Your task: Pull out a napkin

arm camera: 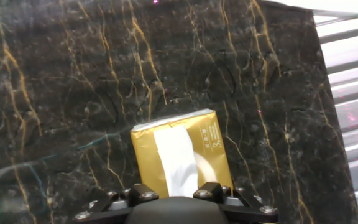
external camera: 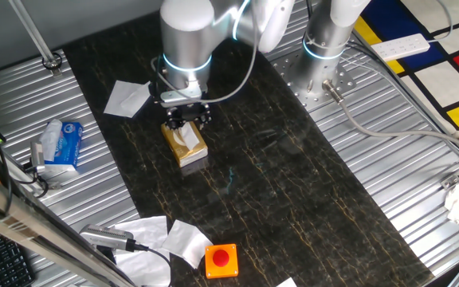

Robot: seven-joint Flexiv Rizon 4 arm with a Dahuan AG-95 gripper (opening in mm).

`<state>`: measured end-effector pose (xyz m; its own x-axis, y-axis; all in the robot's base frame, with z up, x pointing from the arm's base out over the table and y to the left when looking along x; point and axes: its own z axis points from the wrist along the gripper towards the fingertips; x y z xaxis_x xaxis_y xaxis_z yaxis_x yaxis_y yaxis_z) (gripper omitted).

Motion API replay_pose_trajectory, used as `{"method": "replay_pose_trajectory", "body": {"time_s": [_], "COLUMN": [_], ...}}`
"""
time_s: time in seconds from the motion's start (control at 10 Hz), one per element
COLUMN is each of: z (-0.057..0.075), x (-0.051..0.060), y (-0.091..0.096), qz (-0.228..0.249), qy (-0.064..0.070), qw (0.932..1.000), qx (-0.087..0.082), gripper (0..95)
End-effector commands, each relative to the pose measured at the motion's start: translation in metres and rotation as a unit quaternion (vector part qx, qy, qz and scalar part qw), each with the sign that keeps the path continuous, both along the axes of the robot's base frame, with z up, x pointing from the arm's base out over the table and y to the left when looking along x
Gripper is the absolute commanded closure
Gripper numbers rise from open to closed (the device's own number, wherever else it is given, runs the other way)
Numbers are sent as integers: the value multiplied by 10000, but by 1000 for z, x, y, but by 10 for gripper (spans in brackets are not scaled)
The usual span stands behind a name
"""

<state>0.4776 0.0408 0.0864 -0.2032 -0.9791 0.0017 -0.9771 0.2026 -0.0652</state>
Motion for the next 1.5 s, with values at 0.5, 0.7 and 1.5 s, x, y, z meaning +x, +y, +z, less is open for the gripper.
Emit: {"method": "replay_pose_trajectory", "body": {"time_s": [0.5,0.7,1.5], "z": [-1,-1,-2], "x": [2,2,2], "y": [1,1,1], "qz": [38,41,-58], "qy": [177,202,230], "qw": [9998,9997,9997], "qx": [76,90,100], "gripper": [570,570,950]}}
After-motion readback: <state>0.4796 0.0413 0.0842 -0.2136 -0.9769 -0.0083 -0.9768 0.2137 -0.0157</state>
